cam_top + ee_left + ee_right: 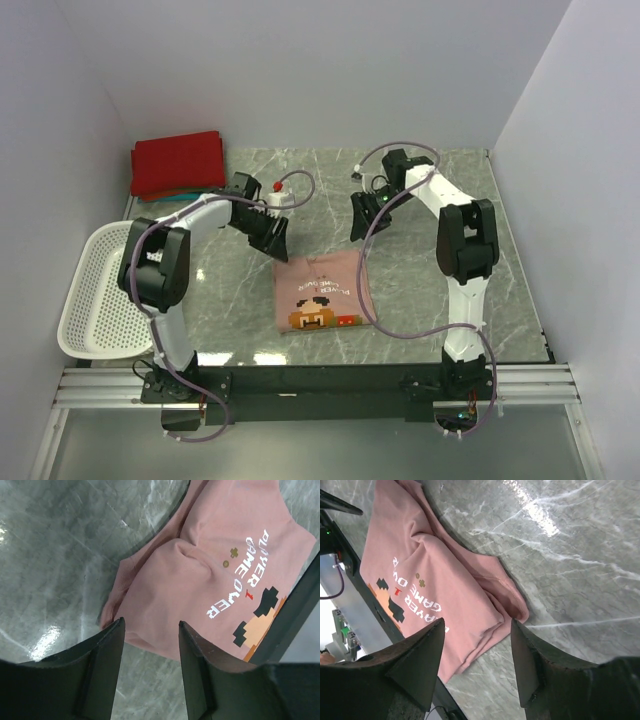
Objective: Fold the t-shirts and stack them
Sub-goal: Fold the tshirt
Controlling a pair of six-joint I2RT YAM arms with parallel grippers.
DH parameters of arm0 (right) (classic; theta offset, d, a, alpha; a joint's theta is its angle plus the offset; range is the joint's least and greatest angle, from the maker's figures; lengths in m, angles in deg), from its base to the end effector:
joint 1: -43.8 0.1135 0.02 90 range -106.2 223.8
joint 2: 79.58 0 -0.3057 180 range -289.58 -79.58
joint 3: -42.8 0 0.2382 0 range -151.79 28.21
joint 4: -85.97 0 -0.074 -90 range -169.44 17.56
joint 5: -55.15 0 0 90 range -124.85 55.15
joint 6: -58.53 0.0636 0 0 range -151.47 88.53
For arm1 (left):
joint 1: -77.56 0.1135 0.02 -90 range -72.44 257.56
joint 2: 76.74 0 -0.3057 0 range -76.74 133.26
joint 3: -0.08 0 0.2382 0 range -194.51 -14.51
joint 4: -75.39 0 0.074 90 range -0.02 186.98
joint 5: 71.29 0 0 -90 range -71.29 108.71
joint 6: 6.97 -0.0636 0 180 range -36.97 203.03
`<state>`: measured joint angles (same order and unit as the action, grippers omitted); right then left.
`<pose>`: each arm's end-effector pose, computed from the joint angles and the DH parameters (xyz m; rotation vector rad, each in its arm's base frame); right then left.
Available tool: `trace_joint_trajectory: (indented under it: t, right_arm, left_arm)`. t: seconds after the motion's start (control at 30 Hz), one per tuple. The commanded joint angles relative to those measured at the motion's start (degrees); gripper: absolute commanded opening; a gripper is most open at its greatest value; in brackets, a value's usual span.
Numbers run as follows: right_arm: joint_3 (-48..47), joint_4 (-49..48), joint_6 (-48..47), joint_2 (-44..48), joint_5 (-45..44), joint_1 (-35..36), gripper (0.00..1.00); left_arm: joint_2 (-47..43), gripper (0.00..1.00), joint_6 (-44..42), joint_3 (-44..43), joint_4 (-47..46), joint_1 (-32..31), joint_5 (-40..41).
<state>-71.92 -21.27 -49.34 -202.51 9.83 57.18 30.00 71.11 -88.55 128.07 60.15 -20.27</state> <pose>0.4183 0.1455 0.2183 -0.8253 2.6201 1.1189 0.3459 -0.1504 0.2156 0.8348 2.5552 -0.9704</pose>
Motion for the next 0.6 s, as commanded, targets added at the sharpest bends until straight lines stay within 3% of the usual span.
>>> trace_joint_trajectory:
  t: [0.0,0.37,0.57]
  right_arm:
    - [0.9,-0.52,-0.32,-0.2,0.49,1.55,0.63]
    - [5.83,-2.19,-2.35,0.15,-1.53,3.49,0.61]
    - [4.87,-1.13,-3.05,0.24,-1.53,3.58,0.52]
  left_arm:
    - [1.01,0.52,1.38,-4.27,2.43,0.36,-3.03]
    - [5.06,0.49,2.34,-5.41,3.13,0.36,-0.04]
    - [4.71,0.43,2.52,-5.15,3.31,0.36,0.22]
